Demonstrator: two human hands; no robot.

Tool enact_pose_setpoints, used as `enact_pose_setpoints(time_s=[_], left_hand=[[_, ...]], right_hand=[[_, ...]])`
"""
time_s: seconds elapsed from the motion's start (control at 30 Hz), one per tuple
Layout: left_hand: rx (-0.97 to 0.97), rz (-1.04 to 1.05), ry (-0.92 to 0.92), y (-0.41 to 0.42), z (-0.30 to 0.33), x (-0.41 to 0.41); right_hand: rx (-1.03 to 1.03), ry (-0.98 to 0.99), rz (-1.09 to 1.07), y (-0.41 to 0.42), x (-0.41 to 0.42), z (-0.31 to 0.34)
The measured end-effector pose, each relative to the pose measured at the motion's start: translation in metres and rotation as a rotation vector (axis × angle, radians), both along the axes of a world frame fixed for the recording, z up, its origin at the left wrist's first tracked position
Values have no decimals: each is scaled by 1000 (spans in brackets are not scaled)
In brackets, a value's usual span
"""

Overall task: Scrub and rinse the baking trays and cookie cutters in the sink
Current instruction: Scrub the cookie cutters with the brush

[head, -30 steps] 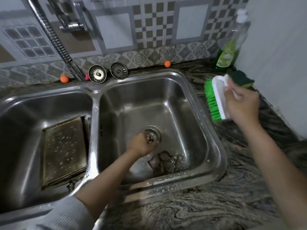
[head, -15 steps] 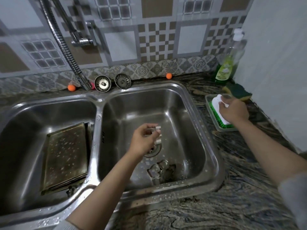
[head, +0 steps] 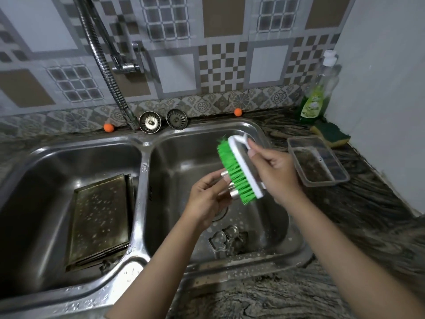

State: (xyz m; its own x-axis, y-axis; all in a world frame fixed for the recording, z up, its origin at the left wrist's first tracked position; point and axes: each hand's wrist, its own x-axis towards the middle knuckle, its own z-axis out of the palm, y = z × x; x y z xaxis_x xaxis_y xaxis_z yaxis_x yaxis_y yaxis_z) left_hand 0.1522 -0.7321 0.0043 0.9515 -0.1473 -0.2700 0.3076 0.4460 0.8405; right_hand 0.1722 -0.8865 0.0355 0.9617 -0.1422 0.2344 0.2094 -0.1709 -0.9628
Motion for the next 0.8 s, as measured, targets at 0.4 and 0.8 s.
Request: enact_pose_setpoints(time_s=[0.4, 0.8], left_hand=[[38, 104, -11, 54, -6, -7], [175, 243, -74, 73, -2, -4]], right_hand=[[-116, -77, 121, 23, -19, -6], [-61, 28, 183, 41, -42, -29]])
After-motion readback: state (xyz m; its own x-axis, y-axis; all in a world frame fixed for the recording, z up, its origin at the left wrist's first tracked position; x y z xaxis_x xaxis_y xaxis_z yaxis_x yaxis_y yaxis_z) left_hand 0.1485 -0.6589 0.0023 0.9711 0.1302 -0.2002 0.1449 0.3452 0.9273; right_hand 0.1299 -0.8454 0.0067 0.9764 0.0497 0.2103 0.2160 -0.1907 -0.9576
